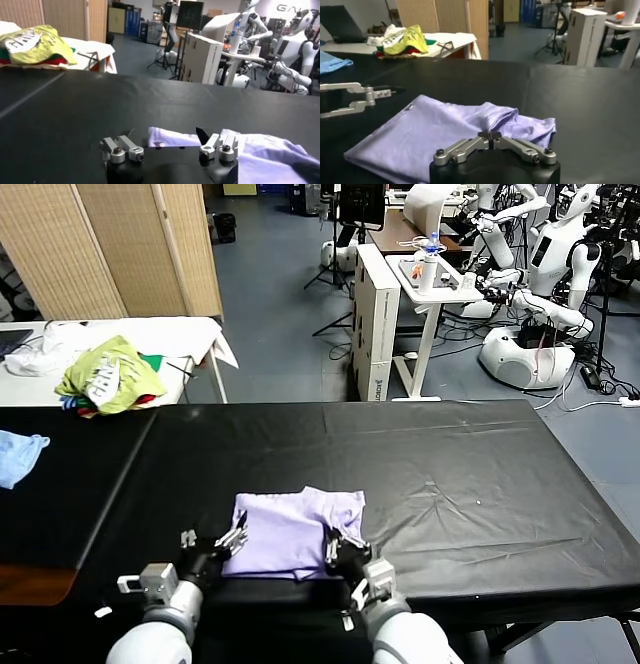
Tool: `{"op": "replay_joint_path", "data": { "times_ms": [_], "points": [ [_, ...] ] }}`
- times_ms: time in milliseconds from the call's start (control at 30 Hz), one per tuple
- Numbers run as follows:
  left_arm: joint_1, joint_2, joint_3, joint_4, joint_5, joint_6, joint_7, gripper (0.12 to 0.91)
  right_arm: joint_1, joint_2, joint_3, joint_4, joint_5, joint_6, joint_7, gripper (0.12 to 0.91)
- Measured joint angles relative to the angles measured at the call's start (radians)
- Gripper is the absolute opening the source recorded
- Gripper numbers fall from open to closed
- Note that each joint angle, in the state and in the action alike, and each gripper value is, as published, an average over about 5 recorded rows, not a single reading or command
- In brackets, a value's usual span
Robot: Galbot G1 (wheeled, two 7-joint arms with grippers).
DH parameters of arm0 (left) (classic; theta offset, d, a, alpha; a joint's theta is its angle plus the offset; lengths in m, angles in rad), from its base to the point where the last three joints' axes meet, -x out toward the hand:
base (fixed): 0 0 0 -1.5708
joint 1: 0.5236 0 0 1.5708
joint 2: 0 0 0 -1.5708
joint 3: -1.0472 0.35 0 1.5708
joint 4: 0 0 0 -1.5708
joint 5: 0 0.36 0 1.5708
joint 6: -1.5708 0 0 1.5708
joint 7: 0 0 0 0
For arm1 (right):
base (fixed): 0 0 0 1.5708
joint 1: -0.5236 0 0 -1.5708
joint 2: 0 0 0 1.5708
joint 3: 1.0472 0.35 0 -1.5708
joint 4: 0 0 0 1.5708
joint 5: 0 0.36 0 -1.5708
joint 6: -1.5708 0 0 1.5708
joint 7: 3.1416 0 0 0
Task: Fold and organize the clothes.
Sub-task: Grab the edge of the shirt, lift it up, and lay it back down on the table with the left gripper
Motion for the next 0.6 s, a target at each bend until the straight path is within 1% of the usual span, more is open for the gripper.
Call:
{"op": "replay_joint_path", "data": {
  "times_ms": [133, 333, 367, 433, 600],
  "points": [
    [0.002, 0.0, -0.002, -0.001, 0.0, 0.0, 0.001, 0.907, -0.026, -0.01, 0.03, 0.021, 0.019, -0.031, 0.018, 0.141],
    [-0.004, 0.003, -0.006, 0.005, 0.0, 0.0, 0.004, 0.907, -0.087, -0.005, 0.056, 0.029, 0.067, -0.053, 0.014, 0.142],
    [-0.004, 0.003, -0.006, 0.006, 0.0, 0.0, 0.005, 0.907, -0.094, -0.003, 0.058, 0.031, 0.074, -0.057, 0.014, 0.157],
    [-0.004, 0.005, -0.008, 0.007, -0.001, -0.001, 0.008, 0.907, -0.107, -0.004, 0.064, 0.039, 0.085, -0.063, 0.015, 0.223],
    [-0.004, 0.005, -0.012, 0.018, -0.001, -0.008, 0.024, 0.907, -0.137, -0.022, 0.091, 0.079, 0.099, -0.053, 0.012, 0.515]
  ]
}}
